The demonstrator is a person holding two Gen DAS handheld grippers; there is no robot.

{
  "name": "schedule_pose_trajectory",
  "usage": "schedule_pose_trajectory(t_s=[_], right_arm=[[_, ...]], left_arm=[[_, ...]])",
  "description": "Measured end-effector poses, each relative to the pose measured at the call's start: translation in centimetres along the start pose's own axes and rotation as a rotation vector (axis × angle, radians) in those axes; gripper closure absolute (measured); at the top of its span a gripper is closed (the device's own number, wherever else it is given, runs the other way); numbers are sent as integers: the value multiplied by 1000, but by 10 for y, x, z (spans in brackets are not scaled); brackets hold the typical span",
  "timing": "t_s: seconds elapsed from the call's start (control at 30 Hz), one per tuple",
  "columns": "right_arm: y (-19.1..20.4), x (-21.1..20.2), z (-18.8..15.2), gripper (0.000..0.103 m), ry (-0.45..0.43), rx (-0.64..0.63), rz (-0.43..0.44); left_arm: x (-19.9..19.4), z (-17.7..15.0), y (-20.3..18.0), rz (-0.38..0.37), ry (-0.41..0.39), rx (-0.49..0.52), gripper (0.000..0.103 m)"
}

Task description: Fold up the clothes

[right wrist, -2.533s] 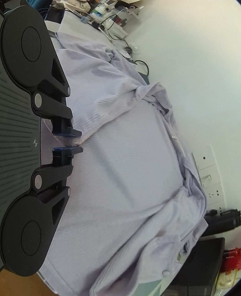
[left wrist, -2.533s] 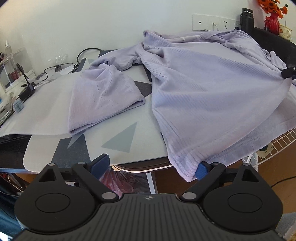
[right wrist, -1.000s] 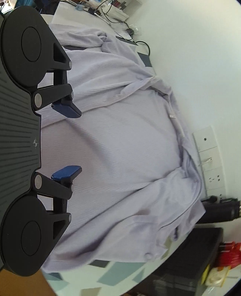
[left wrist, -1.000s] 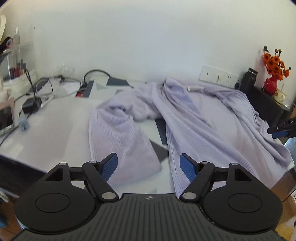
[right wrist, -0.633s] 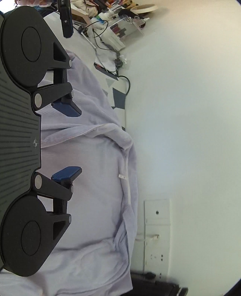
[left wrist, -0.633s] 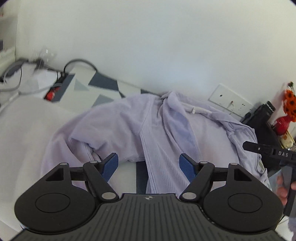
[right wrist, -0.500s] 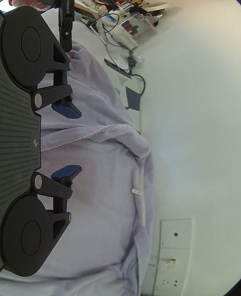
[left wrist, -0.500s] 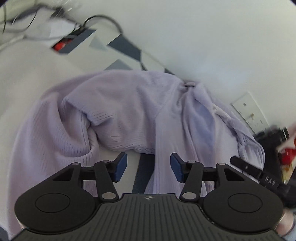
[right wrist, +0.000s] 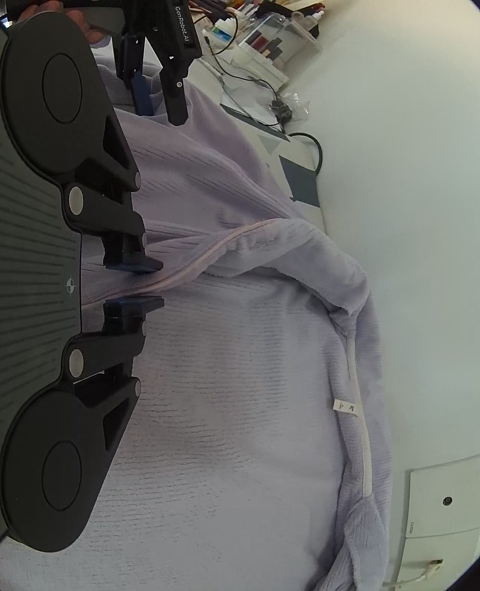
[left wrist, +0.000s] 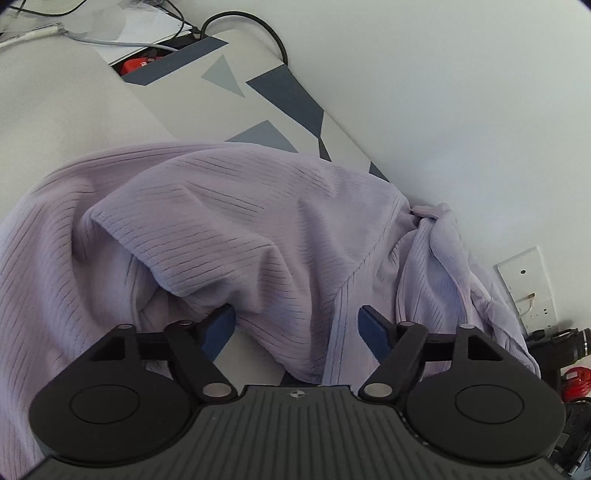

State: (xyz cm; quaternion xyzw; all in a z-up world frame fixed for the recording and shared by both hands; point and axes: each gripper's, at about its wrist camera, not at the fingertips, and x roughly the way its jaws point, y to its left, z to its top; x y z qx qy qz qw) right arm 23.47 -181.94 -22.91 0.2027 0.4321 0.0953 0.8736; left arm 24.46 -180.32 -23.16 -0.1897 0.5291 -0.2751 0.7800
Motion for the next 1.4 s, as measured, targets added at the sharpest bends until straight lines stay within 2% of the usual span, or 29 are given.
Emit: schedule_pose_trajectory(t_s=[0.03, 0.07, 0.1, 0.2, 0.27, 0.43, 0.5, 0.57, 0.63, 0.77, 0.83, 0.93, 0.97, 1.03, 1.1, 1.27, 1.33, 1.4], right_arm=[[1, 1, 0, 89, 0, 1, -3], [1, 2, 0, 90, -2, 3, -7], [3, 2, -1, 91, -5, 3, -13], [5, 2, -3, 94, -18, 21, -35], [4, -3, -3, 95, -44, 41, -51], [-12, -35, 0, 97, -207, 80, -183], [-31, -50, 2, 97, -249, 156, -218], [-51, -59, 2, 97, -262, 236, -214], [-53, -59, 0, 97, -263, 217, -244], [-49, -42, -4, 97, -215, 139, -295], [-50, -34, -5, 96, -188, 123, -309], [-53, -31, -4, 82, -165, 118, -323], [-55, -33, -3, 69, -162, 124, -326], [-57, -40, 1, 65, -155, 137, -312], [-59, -49, 7, 64, -148, 150, -282], [-50, -57, 44, 60, -199, 122, -155], [-43, -49, 63, 60, -215, 107, -119], [-33, -36, 82, 60, -226, 82, -95]], left_arm=[[-1, 2, 0, -2, -6, -1, 32], [-1, 3, 1, -4, -13, -1, 47], [-2, 5, 1, -6, -19, -2, 88], [-3, 9, 2, -12, -39, -4, 90], [-5, 12, 3, -16, -53, -3, 91], [-29, 40, -10, 0, -153, 146, 91], [-25, 51, -11, -19, -145, 154, 91], [-16, 52, -19, -4, -134, 212, 91], [-3, 50, -26, 24, -116, 281, 91], [19, 45, -13, 64, -67, 268, 90], [18, 44, -9, 49, -58, 251, 88], [18, 45, -9, 57, -4, 253, 81], [16, 45, -9, 53, 21, 249, 79], [10, 44, -4, 31, 53, 225, 61], [4, 43, 2, 6, 68, 200, 50], [1, 47, 10, -21, 51, 133, 49], [0, 47, 1, -27, 66, 157, 49], [-7, 45, -15, -45, 102, 241, 49]])
